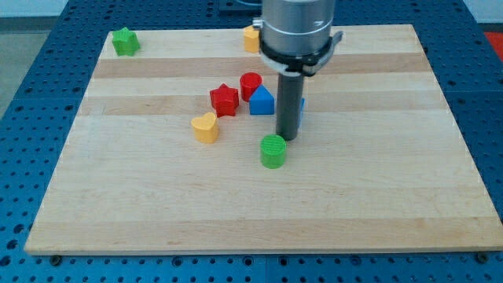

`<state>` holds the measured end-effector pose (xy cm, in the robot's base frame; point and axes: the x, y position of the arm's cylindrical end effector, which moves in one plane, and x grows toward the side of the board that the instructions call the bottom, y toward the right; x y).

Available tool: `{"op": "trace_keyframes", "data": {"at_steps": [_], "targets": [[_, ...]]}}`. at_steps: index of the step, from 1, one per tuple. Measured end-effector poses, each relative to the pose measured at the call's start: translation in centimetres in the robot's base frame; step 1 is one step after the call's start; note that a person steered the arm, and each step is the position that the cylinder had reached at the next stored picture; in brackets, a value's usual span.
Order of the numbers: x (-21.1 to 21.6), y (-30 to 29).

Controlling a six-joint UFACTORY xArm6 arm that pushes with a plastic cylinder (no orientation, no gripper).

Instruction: Place the blue cube diagonally below the bottom right side of the yellow hexagon

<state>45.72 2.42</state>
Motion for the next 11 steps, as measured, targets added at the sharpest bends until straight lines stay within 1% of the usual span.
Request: {"op": "trace_keyframes", "data": {"at_steps": [1,2,4,5,6,8,9,10,11], "targets": [[0.3,-2.9],[-1.9,-1.6],[-9.6,6.8],[-11.9,9.3],[-10.5,9.4],[-5.7,9.9],[-5.3,14.1],[-9.1,15.9],[-14.6,15.9]]}}
